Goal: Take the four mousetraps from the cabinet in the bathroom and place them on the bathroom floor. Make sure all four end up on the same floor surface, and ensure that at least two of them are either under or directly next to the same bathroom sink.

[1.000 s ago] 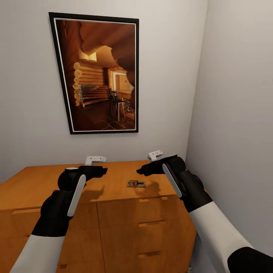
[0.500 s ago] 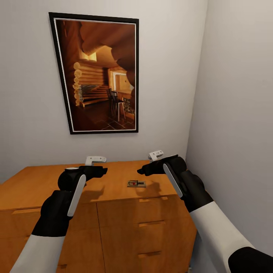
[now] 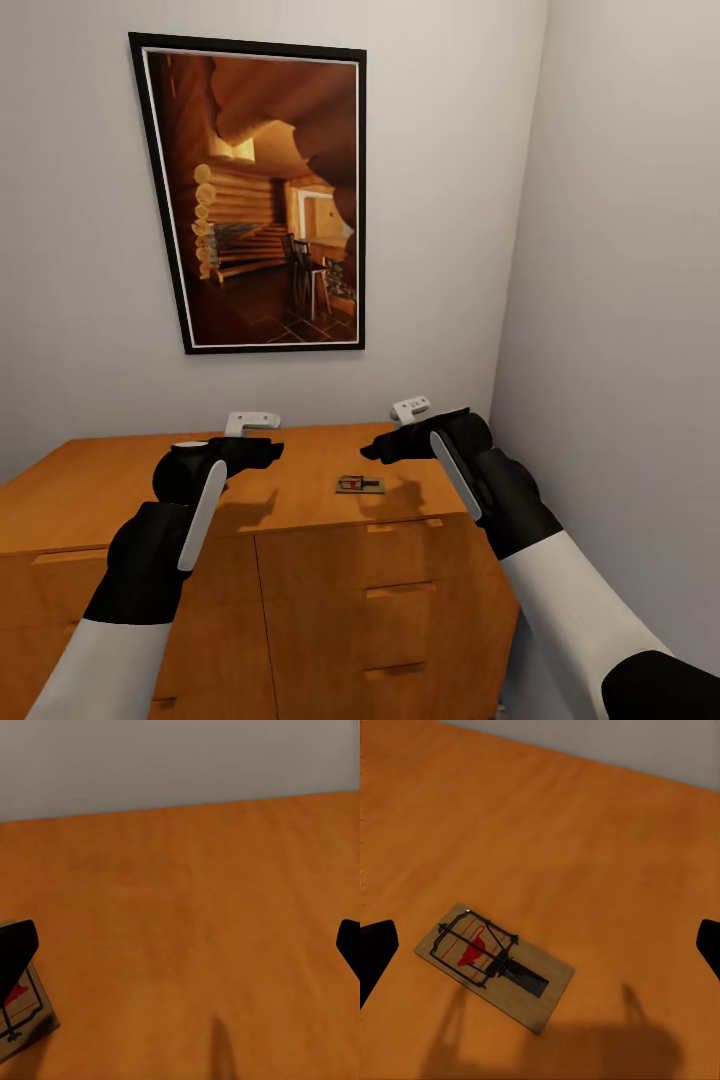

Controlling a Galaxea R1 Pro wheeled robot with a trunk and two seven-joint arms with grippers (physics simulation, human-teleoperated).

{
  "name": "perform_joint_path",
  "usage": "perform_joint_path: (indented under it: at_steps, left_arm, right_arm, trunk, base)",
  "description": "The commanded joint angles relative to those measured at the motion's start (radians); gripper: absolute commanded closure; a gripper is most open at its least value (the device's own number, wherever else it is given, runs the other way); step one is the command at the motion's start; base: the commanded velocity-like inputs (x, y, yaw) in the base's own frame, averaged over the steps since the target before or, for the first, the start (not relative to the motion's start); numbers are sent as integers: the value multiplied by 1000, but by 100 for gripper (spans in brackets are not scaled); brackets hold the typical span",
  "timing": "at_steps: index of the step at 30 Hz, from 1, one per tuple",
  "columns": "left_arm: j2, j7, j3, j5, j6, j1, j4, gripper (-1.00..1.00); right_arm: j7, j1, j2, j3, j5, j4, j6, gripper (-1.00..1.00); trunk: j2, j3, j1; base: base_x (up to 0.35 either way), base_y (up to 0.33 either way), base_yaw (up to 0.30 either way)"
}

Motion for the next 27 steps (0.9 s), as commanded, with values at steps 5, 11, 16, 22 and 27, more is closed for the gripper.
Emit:
perform_joint_path:
  at_steps: [5,11,16,22,27]
  left_arm:
    - [0,10,-1,10,4,-1,0,-100]
    - [0,10,-1,11,2,-1,0,-100]
    - [0,9,-1,13,1,-1,1,-100]
    - [2,7,-3,15,0,-1,1,-100]
    - [6,0,-9,16,-1,-1,1,-100]
  right_arm:
    - [-3,-11,1,-2,-32,4,4,-100]
    - [-2,-37,3,-7,-63,13,4,-100]
    - [-2,-44,4,-10,-68,15,4,-100]
    - [-4,-47,4,-12,-69,16,4,-100]
    - [-5,-48,4,-13,-69,16,4,-100]
  trunk:
    - [-1,-1,0]
    - [-1,-1,0]
    - [-1,-1,0]
    - [-1,-1,0]
    - [-1,-1,0]
  base:
    - [0,0,0]
    - [0,0,0]
    - [0,0,0]
    - [0,0,0]
    - [0,0,0]
